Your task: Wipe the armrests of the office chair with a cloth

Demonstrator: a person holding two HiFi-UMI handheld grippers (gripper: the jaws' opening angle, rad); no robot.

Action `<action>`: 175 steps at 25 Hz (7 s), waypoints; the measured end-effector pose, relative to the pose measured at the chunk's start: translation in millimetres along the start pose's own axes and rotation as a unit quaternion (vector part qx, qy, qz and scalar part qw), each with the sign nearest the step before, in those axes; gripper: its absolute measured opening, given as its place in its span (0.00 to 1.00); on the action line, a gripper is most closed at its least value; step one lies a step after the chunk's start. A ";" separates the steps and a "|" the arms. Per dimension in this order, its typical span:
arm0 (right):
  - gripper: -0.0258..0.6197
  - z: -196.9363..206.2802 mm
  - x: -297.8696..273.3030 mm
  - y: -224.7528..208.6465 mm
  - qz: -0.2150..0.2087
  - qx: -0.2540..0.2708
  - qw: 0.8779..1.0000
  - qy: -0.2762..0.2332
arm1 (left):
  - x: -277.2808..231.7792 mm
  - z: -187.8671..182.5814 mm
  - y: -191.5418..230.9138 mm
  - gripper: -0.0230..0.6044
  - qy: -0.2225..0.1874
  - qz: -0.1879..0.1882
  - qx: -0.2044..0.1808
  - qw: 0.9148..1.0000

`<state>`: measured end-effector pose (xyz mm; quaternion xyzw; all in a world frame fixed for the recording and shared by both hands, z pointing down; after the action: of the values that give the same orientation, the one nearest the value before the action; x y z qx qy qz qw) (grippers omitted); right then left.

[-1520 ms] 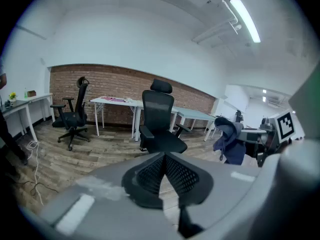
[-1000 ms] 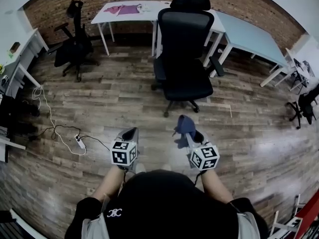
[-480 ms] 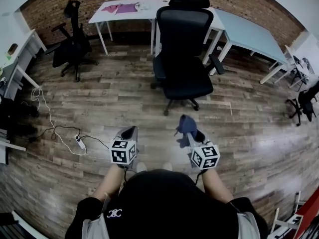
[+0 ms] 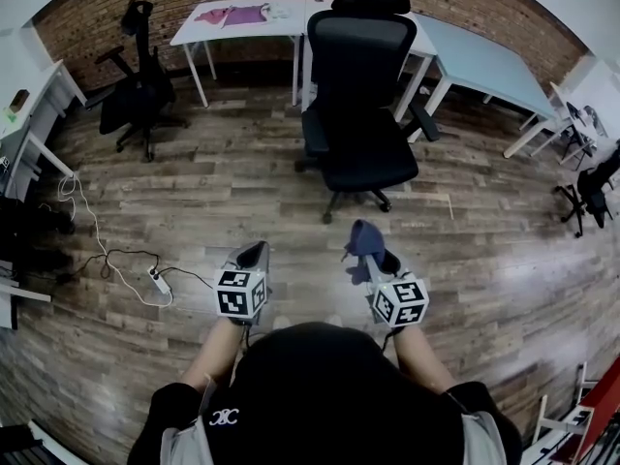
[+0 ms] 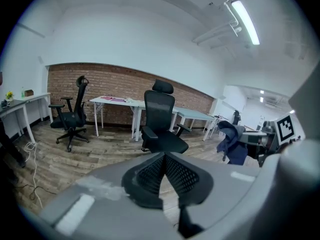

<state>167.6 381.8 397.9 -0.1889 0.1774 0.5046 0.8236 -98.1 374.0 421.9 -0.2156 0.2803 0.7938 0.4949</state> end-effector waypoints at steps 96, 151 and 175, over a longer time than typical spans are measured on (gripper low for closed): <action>0.17 -71.7 -434.4 -101.6 0.058 0.009 0.944 0.325 | -376.3 -248.1 272.2 0.04 0.148 0.156 -0.022 0.976; 0.17 -82.2 -635.3 -144.0 0.024 0.130 0.909 0.394 | -355.2 -224.7 324.5 0.04 0.152 0.087 0.049 0.983; 0.17 -98.7 -664.2 -252.0 0.076 0.052 0.917 0.387 | -363.6 -231.0 278.1 0.04 0.177 0.053 0.037 0.982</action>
<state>99.7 -279.8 666.5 -0.3122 0.5226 0.4433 0.6579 -183.5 -117.9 538.4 -0.3195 0.4037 0.7571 0.4022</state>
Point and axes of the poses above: the fingertips, and each gripper's own axes: x backward along the fingers, y to its left, z out of its underside, the point moved 3 cm from there along x, backward along the fingers, and after that the axes turned 9 degrees about y, right-handed, at the moved point
